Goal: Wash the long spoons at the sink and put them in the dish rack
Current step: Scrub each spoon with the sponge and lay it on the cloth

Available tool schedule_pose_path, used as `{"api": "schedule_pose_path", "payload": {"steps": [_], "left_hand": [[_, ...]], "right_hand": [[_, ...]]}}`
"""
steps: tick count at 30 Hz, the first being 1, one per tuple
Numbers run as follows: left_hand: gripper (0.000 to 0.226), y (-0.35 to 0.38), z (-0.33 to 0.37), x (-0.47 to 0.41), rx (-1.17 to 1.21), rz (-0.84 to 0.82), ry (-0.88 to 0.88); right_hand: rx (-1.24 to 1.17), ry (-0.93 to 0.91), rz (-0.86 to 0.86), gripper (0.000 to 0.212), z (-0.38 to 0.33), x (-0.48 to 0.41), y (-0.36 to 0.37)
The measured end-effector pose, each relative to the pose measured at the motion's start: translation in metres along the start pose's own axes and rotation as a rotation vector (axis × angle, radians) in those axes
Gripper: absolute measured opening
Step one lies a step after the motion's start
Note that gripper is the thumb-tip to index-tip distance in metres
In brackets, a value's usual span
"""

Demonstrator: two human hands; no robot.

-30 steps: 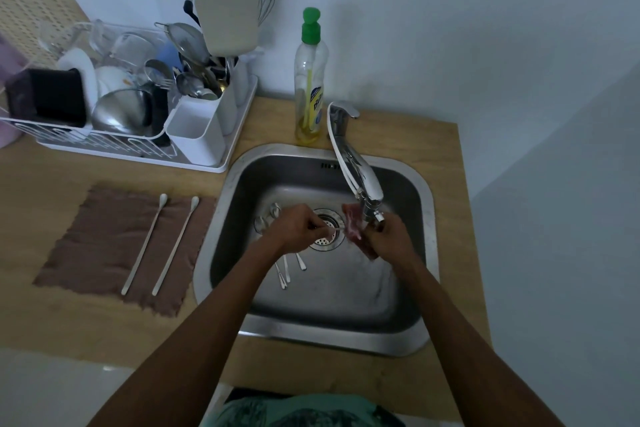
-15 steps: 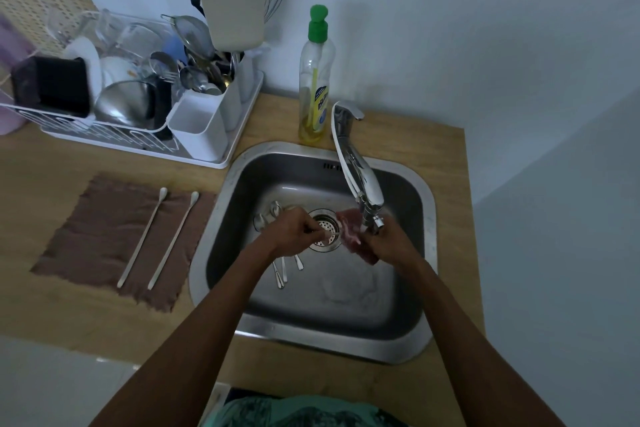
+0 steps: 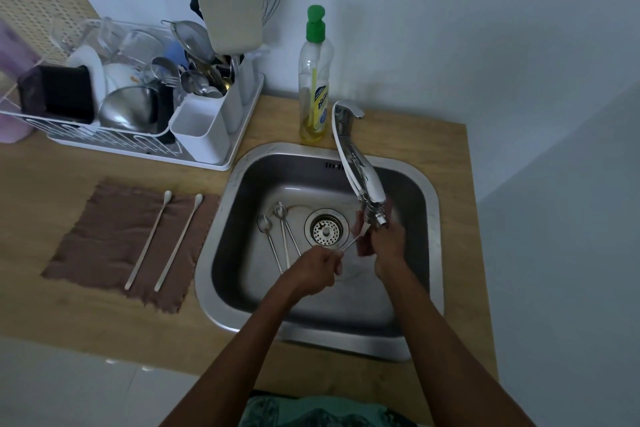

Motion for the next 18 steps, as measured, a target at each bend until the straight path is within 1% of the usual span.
{"api": "schedule_pose_path", "payload": {"steps": [2, 3, 5, 6, 8, 10, 12, 14, 16, 18], "left_hand": [[0.042, 0.004, -0.001, 0.004, 0.008, 0.028, 0.004], [0.043, 0.004, -0.003, 0.004, -0.002, 0.051, 0.013], [0.042, 0.005, -0.006, 0.008, 0.025, 0.054, 0.021], [0.042, 0.008, -0.006, 0.01, 0.052, 0.04, 0.021], [0.042, 0.013, -0.004, 0.014, 0.108, 0.039, 0.01], [0.04, 0.017, -0.003, 0.017, 0.154, 0.073, -0.017], [0.035, 0.02, -0.005, 0.017, 0.169, 0.091, -0.039], [0.033, 0.02, -0.008, 0.019, 0.164, 0.085, -0.041], [0.034, 0.02, -0.005, 0.023, 0.154, 0.088, -0.026], [0.036, 0.021, -0.002, 0.026, 0.143, 0.105, -0.023]], "right_hand": [[-0.138, 0.142, -0.095, 0.023, 0.006, 0.002, 0.01], [-0.163, 0.192, -0.16, 0.024, 0.008, 0.004, 0.014], [-0.109, 0.207, -0.259, 0.026, 0.01, 0.006, 0.016], [-0.085, 0.189, -0.266, 0.027, 0.009, 0.004, 0.014], [-0.112, 0.139, -0.203, 0.024, 0.006, 0.002, 0.01], [-0.147, 0.103, -0.158, 0.018, 0.006, 0.005, 0.013], [-0.158, 0.15, -0.173, 0.012, 0.014, 0.012, 0.019], [-0.125, 0.202, -0.165, 0.014, 0.02, 0.014, 0.016], [-0.164, 0.167, -0.109, 0.021, 0.018, 0.008, 0.008], [-0.162, 0.137, -0.092, 0.022, 0.016, 0.007, 0.006]]}}
Point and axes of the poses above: each hand's wrist, its own x-axis away from the middle knuckle, its own y-axis out of the palm, z = x × y, the point moved 7 cm from there along -x, towards the middle knuckle, and after that the axes turned 7 degrees about -x, right-handed, at the moved point
